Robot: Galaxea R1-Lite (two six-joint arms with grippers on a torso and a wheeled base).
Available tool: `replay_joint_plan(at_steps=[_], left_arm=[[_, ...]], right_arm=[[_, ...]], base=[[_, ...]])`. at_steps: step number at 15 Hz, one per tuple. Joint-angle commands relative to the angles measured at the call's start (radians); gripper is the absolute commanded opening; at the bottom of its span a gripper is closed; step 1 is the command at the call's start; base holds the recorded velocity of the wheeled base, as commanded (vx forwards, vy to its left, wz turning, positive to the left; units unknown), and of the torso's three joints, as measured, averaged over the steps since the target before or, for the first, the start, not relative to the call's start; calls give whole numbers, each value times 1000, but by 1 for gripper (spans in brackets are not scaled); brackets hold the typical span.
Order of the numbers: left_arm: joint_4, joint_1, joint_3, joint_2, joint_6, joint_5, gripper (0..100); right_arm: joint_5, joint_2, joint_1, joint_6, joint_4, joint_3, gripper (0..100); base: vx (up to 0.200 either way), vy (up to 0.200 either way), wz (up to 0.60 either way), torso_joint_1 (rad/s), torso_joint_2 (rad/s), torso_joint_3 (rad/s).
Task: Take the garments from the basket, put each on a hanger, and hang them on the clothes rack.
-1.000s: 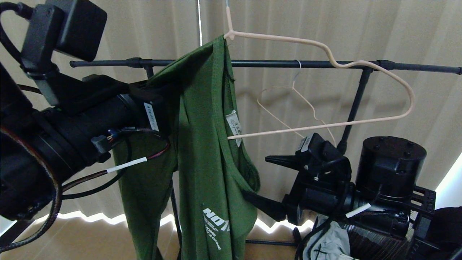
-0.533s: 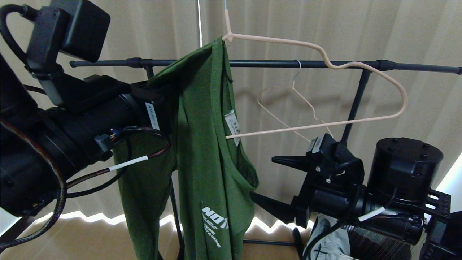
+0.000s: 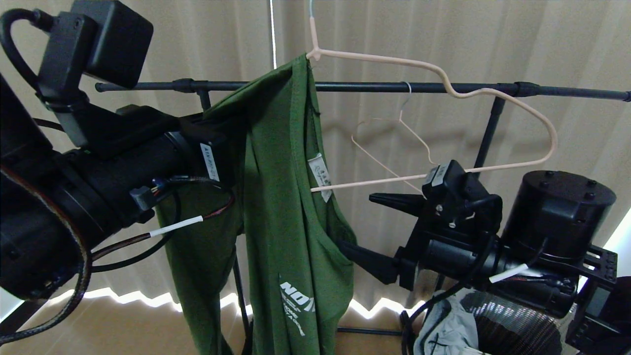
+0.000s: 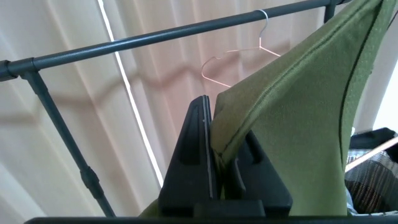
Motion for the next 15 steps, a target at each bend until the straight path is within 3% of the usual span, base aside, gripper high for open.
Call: replay_joint_plan(at_steps=[1, 7, 8, 15], left_arm=[[0, -1, 2, -3, 0, 1, 0], [0, -1, -2, -3, -2, 1, 0], [0, -1, -2, -3, -2, 1, 0], [0, 19, 2, -2, 3, 4, 0]], right_arm=[[-2, 79, -12, -3, -49, -22, 100], [-2, 127, -24, -5, -83, -5, 100], [-2, 127, -24, -5, -83, 0, 0], [-2, 64, -64, -6, -81, 97, 0]], base=[[0, 0, 0, 0, 0, 0], [0, 0, 0, 0, 0, 0], [0, 0, 0, 0, 0, 0], [0, 0, 0, 0, 0, 0]])
